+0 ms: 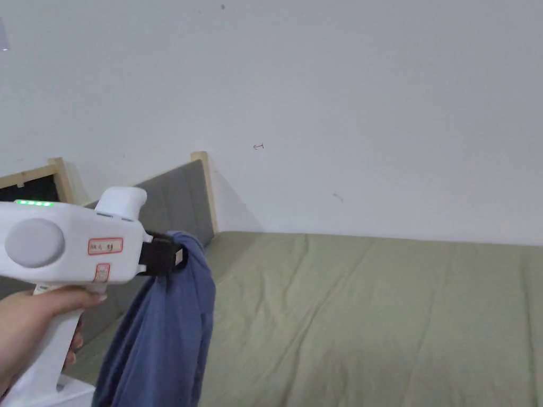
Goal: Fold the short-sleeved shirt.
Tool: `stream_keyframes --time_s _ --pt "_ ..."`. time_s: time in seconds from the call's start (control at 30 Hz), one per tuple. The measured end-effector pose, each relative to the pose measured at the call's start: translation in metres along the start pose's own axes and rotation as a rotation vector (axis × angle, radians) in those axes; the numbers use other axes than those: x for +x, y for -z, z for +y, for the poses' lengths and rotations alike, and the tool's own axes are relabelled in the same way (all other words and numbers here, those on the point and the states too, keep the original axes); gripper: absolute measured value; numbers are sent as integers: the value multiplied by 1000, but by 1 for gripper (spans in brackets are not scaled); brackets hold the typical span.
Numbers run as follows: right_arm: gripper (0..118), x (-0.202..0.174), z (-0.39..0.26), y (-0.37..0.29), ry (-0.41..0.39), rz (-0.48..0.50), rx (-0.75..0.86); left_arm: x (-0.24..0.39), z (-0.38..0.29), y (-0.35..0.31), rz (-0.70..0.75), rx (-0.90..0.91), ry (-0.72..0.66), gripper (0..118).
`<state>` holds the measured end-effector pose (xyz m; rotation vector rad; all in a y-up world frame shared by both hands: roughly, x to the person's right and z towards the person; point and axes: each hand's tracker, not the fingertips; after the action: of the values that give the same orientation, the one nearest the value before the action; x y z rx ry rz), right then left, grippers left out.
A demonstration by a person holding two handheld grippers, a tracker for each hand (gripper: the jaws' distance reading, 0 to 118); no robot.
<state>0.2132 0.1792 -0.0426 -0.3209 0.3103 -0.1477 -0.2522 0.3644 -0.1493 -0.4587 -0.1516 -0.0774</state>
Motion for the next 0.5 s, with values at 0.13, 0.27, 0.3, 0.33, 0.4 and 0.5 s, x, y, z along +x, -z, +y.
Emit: stream_keyframes --time_s 0.13,0.27,0.3,0.33,0.4,0.5 --pt "0 12 7 -17 21 -23 40 83 42 -8 -151 59 95 7" --pt "0 30 8 -32 28 -68 54 147 52 15 -302 29 49 7" --pt "0 36 8 -36 34 -81 57 163 53 28 -361 -4 43 7" --pt "0 42 7 -40 41 -95 58 179 50 44 -402 -45 60 7" --pt "0 54 6 -47 49 -125 56 218 33 81 -400 -117 128 7" --pt "0 73 1 -57 52 -186 48 275 -17 157 -429 -284 207 7"
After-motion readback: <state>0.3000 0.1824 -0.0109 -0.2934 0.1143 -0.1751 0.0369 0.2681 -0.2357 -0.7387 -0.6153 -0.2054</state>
